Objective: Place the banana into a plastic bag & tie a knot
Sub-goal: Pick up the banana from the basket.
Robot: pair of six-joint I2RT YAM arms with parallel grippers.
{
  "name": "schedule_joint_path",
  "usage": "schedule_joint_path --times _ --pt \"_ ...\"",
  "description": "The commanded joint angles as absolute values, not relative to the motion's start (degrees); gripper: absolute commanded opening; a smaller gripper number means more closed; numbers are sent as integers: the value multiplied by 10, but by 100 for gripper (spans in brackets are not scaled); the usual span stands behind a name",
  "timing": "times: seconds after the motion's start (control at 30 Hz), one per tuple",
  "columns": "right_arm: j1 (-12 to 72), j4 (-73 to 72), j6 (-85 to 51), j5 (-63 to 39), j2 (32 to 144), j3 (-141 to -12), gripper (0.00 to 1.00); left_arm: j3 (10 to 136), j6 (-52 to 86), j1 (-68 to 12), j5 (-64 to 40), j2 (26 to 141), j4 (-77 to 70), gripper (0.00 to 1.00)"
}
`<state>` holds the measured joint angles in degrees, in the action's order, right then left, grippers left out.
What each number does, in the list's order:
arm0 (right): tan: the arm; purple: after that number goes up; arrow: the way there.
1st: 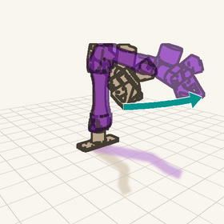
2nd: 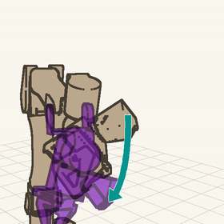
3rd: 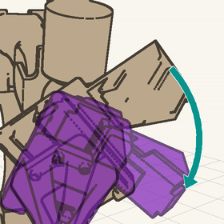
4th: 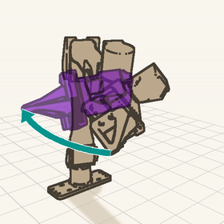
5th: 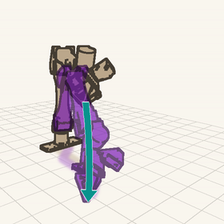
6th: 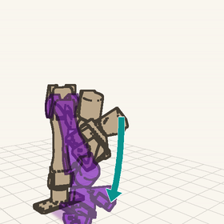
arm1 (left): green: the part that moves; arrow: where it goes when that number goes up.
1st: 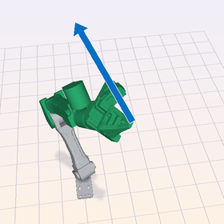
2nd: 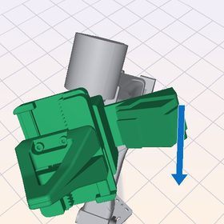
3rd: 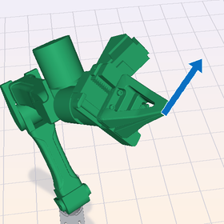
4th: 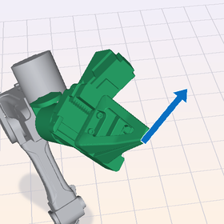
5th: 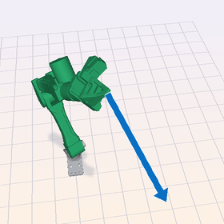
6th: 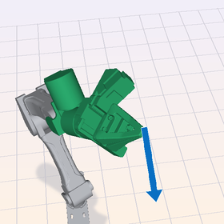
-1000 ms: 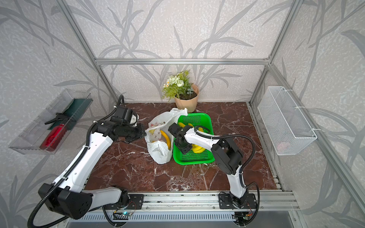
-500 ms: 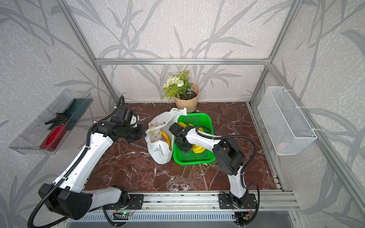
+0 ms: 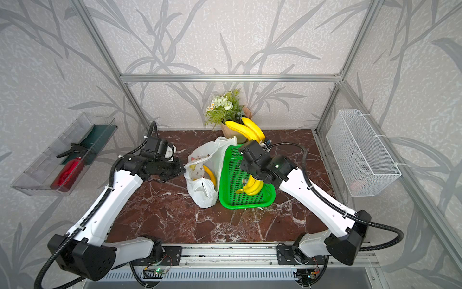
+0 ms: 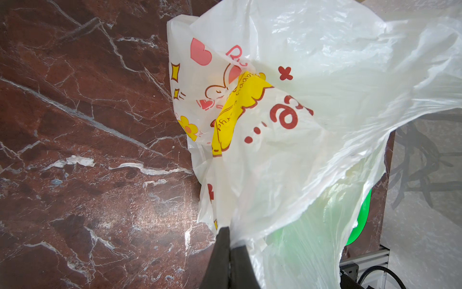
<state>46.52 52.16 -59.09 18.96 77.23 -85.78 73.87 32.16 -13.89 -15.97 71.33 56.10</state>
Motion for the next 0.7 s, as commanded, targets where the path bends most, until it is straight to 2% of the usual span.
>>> schedule_joint_path --times 0.0,0.17,0.47,0.67 --pt "486 604 -406 227 770 -885 0 734 329 -141 -156 698 561 0" --pt "548 702 -326 292 795 -925 0 737 331 -141 -157 700 557 0" --pt "582 748 -297 333 877 -954 0 738 335 -141 -162 699 556 0" --pt "604 784 -282 313 940 -990 0 744 340 -141 -166 699 552 0"
